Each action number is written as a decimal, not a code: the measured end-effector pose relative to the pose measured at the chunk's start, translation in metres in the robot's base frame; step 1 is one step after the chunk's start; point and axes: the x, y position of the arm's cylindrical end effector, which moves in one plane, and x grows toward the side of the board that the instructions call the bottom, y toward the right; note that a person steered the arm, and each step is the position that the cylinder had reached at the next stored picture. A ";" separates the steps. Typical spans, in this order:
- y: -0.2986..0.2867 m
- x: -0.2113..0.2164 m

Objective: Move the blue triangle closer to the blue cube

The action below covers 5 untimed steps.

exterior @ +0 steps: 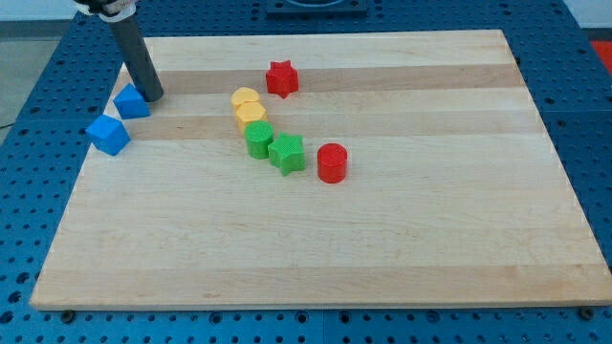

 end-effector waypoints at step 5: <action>-0.033 0.030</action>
